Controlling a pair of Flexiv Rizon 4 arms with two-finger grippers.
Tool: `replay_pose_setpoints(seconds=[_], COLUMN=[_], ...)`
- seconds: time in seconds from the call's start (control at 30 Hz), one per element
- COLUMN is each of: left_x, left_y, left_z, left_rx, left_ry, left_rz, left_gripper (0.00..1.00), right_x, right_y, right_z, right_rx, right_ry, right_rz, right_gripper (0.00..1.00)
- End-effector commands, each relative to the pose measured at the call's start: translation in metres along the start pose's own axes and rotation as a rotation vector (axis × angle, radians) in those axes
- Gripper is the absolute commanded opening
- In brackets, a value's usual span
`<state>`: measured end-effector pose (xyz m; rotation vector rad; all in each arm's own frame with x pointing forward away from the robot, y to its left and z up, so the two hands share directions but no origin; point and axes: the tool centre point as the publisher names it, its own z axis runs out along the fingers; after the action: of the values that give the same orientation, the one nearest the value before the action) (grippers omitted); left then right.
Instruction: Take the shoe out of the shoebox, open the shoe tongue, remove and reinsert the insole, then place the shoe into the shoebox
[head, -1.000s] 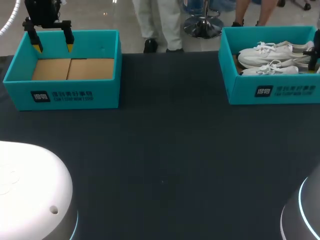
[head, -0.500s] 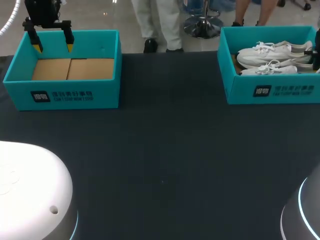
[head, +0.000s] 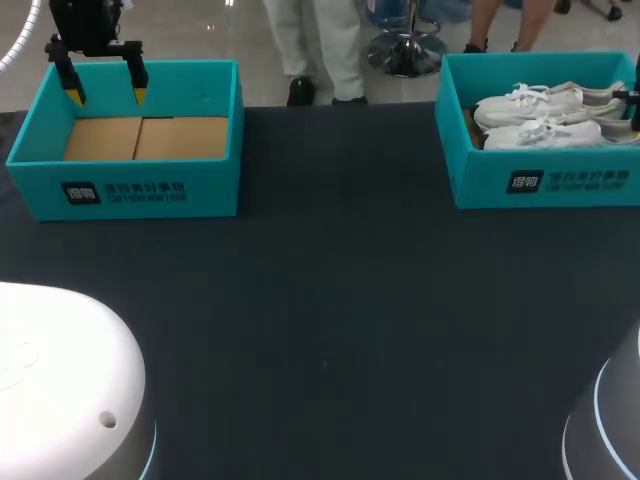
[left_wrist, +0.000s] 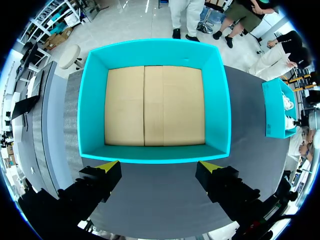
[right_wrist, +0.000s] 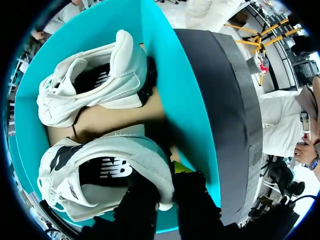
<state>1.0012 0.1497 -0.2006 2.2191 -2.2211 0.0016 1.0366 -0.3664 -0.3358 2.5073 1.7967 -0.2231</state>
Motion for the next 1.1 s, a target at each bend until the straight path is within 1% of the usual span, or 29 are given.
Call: replay_pose_setpoints(seconds=[0.03, 0.07, 0.4, 0.63, 1.1], left_x=[0.0, 0.0, 0.0, 0.0, 0.0], left_y=[0.0, 0.0, 0.0, 0.0, 0.0], left_z=[0.0, 0.0, 0.0, 0.0, 0.0], left_rx=[0.0, 0.0, 0.0, 0.0, 0.0], left_ry=[-0.001, -0.001, -0.001, -0.001, -0.001], left_rz=[0.0, 0.0, 0.0, 0.0, 0.0], left_gripper=[1.0, 1.0, 1.0, 1.0, 1.0], right_x=[-0.002, -0.002, -0.007, -0.011, -0.009], right_y=[-0.005, -0.006, -0.007, -0.011, -0.018], right_z=[-0.017, -0.019, -0.051, -0.079, -0.135], right_rx=[0.007, 0.02, 0.031, 0.035, 0.021], right_ry=[0.005, -0.01, -0.035, -0.035, -0.038], right_rz=[0.01, 0.017, 0.039, 0.055, 0.054], right_gripper=[0.0, 0.0, 0.0, 0.0, 0.0])
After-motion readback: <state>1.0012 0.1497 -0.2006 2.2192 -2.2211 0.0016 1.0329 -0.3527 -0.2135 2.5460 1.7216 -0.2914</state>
